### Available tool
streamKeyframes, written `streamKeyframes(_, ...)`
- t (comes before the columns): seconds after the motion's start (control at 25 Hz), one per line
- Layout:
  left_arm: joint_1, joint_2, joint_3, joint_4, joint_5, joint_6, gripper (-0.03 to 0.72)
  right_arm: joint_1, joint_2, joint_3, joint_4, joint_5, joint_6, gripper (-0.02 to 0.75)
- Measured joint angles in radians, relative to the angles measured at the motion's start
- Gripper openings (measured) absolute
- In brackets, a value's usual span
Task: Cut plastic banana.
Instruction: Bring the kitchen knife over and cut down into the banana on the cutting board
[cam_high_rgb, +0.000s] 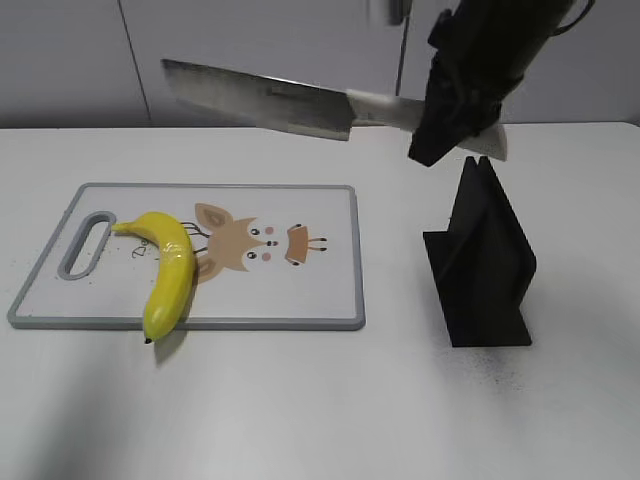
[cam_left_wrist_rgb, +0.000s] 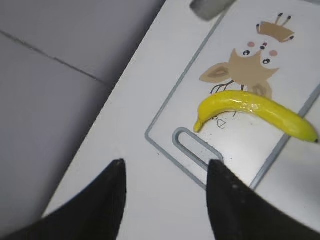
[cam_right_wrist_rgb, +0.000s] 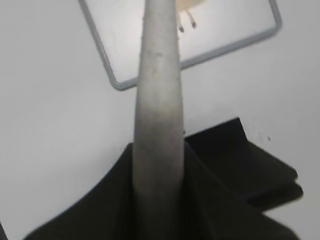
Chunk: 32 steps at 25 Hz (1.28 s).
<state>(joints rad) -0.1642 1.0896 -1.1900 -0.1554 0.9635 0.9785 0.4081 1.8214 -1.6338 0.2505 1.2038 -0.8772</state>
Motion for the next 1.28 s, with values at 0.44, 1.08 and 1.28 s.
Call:
streamKeyframes(0.44,-0.098,0.299,-0.071,-0.010,-0.072,0.316,0.496,0.094,0.146,-0.137,0.039,-0.001,-0.131,0.178)
streamKeyframes(1.08,-0.098,0.465,-0.079,-0.089,-0.018,0.361,0.446,0.158,0.257,-0.237,0.038,-0.043,-0.164,0.178)
streamKeyframes(1.28,-0.098,0.487,-0.080,-0.096,-0.049,0.361,0.254,0.158,0.257,-0.237,0.034,-0.043,-0.168,0.178)
